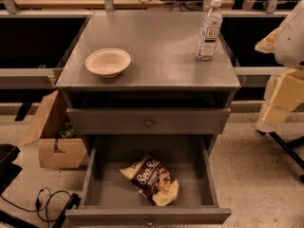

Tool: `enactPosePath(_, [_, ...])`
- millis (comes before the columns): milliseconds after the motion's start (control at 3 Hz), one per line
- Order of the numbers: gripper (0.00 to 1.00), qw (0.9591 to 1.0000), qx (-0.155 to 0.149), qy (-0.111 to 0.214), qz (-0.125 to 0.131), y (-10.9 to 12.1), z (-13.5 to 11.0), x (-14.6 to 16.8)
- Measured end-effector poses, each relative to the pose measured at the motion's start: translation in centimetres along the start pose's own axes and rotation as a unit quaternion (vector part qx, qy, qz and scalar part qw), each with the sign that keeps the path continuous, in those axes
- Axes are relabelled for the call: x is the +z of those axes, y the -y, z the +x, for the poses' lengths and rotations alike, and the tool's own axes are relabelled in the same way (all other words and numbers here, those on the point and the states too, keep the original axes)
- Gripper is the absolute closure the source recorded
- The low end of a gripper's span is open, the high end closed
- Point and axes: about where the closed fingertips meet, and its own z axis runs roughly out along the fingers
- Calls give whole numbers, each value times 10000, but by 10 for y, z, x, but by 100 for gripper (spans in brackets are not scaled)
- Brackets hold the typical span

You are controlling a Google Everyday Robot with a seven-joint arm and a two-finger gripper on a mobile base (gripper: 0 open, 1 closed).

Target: Pick brown chip bag from middle drawer and place on counter

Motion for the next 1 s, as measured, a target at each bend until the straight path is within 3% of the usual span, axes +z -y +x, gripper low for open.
enactPosePath(667, [0,9995,174,-202,150,-7,0,18])
enactPosePath(1000, [0,9974,442,-326,471,-28,-2,38])
